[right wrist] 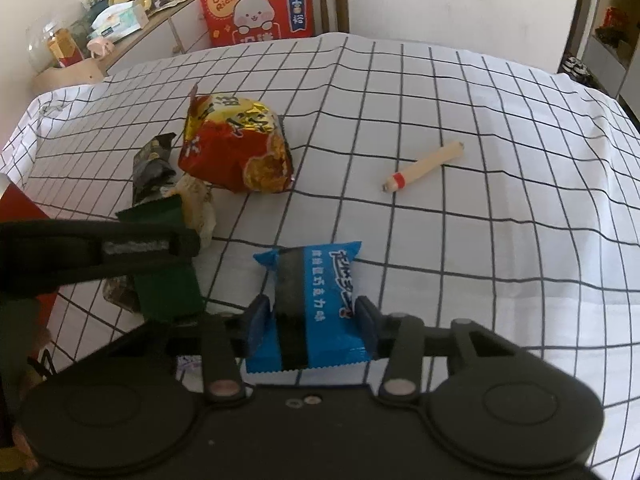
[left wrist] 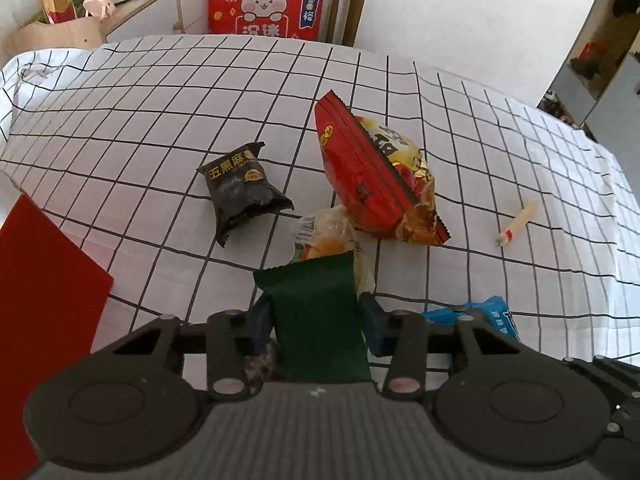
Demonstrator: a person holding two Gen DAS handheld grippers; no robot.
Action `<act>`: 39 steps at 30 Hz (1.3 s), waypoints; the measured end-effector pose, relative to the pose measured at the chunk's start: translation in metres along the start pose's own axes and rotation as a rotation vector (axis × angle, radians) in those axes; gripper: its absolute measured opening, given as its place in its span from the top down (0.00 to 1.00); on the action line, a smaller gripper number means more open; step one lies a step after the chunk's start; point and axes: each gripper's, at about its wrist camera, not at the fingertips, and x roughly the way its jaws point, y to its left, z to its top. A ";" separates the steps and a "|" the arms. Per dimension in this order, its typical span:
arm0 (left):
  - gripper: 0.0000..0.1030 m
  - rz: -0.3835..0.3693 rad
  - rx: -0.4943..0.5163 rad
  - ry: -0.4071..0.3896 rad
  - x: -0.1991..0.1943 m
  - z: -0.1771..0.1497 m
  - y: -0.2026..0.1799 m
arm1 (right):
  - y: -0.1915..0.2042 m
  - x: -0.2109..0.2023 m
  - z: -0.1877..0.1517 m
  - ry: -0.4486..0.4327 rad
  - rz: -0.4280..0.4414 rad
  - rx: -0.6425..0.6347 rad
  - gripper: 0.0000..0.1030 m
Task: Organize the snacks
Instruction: 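Grasp the green packet with the left gripper while the right grasps the blue packet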
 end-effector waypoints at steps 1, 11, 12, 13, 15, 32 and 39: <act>0.57 -0.007 -0.004 -0.002 -0.002 0.000 0.002 | -0.001 -0.002 -0.001 -0.001 -0.001 0.006 0.58; 0.58 -0.053 -0.034 -0.040 -0.035 -0.007 0.008 | -0.001 -0.034 -0.013 -0.036 0.018 0.021 0.59; 0.58 -0.058 -0.033 -0.045 -0.039 -0.008 0.009 | -0.001 -0.038 -0.014 -0.040 0.020 0.021 0.59; 0.58 -0.063 -0.032 -0.049 -0.043 -0.009 0.009 | -0.001 -0.041 -0.015 -0.045 0.024 0.021 0.59; 0.58 -0.073 -0.037 -0.054 -0.052 -0.012 0.011 | 0.002 -0.049 -0.016 -0.054 0.034 0.023 0.59; 0.58 -0.099 -0.077 -0.104 -0.134 -0.032 0.038 | 0.039 -0.112 -0.024 -0.130 0.092 -0.049 0.59; 0.58 -0.086 -0.100 -0.129 -0.169 -0.039 0.057 | 0.068 -0.133 -0.022 -0.162 0.141 -0.098 0.59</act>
